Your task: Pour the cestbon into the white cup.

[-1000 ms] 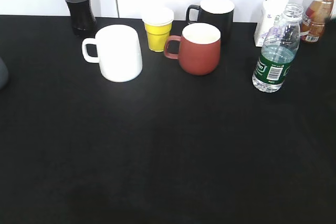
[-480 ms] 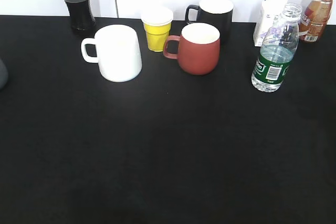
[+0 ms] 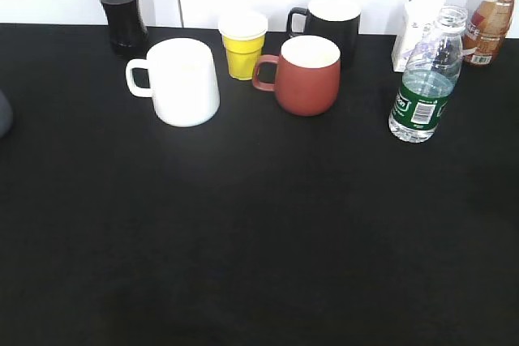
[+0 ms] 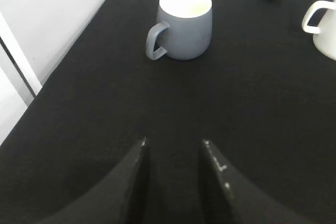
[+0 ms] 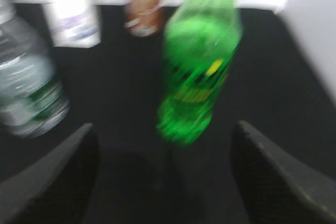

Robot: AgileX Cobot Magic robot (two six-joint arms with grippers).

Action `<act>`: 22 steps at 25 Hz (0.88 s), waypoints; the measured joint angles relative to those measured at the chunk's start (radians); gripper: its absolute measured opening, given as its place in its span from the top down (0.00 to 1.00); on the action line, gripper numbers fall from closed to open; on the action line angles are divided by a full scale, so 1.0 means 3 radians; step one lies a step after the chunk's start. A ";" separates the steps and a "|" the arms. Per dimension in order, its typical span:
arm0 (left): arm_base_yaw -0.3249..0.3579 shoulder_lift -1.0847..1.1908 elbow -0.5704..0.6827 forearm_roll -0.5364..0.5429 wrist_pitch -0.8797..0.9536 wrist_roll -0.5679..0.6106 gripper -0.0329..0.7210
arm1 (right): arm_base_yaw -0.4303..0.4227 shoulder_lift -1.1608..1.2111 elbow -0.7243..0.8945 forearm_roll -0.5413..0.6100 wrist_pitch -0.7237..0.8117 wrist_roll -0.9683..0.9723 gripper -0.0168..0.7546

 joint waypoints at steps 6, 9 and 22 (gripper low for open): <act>0.0000 0.0000 0.0000 0.0000 0.0000 0.0000 0.63 | 0.0000 -0.1603 0.0000 0.1565 0.1631 -0.1215 0.21; 0.0000 0.0000 0.0000 0.0000 0.0000 0.0000 0.63 | 0.0000 -0.2341 0.0000 0.1316 0.2061 -0.1175 0.21; 0.0000 0.0000 0.0000 0.0000 -0.0003 0.0000 0.63 | 0.0000 -0.2537 0.0088 0.1019 0.2468 -0.0764 0.21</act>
